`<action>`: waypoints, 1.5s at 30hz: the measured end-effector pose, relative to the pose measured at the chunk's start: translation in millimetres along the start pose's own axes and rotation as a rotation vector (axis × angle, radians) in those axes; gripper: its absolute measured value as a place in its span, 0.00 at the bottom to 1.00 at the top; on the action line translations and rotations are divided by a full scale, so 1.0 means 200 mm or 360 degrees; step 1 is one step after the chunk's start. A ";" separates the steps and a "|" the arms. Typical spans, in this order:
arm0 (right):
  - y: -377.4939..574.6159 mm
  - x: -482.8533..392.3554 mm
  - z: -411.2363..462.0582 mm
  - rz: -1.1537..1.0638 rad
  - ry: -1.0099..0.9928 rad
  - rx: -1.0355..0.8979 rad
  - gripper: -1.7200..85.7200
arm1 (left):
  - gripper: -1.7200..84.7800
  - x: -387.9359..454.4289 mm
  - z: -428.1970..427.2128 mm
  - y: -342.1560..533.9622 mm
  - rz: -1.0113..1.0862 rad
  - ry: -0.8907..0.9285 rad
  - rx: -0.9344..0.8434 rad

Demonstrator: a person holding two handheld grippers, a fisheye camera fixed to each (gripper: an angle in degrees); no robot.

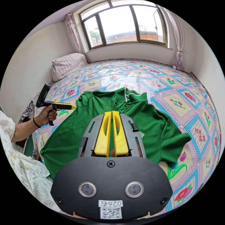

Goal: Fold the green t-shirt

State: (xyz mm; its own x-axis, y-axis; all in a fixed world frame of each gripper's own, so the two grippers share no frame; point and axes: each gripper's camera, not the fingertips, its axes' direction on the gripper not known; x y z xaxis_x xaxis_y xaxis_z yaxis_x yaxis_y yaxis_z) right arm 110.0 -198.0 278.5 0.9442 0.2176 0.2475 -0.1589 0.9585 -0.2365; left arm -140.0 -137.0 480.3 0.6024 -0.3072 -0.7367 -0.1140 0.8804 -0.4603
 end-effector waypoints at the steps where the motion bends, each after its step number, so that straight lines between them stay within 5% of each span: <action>1: -0.09 0.05 0.09 -0.0004 -0.0015 -0.0021 0.01 | 0.01 0.01 0.06 -0.07 0.0017 -0.0061 -0.0003; 8: -0.45 0.22 0.58 -0.0066 -0.0036 -0.0192 0.03 | 0.01 -0.06 0.35 -0.20 0.0012 -0.0099 -0.0101; 19: -0.67 0.15 1.02 -0.0283 0.0115 -0.0438 0.08 | 0.01 -0.18 0.41 -0.26 -0.0152 0.0230 0.0024; 34: -0.78 0.08 0.99 -0.0462 0.0570 -0.0380 0.00 | 0.01 0.00 0.48 -0.38 -0.0053 0.0011 0.0026; 40: -0.82 0.24 1.08 -0.0374 0.0505 -0.0546 0.00 | 0.01 0.05 0.51 -0.42 -0.0044 -0.0007 0.0027; 45: -0.76 0.33 0.85 -0.0193 0.0404 -0.0300 0.01 | 0.01 0.08 0.52 -0.44 -0.0040 -0.0017 0.0028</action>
State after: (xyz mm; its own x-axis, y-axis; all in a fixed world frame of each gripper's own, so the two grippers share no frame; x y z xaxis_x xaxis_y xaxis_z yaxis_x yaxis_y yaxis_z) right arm 146.8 -297.6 491.1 0.9984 0.0285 0.0482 -0.0071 0.9185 -0.3954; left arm -37.6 -181.6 560.9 0.6135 -0.3253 -0.7196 -0.0849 0.8788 -0.4696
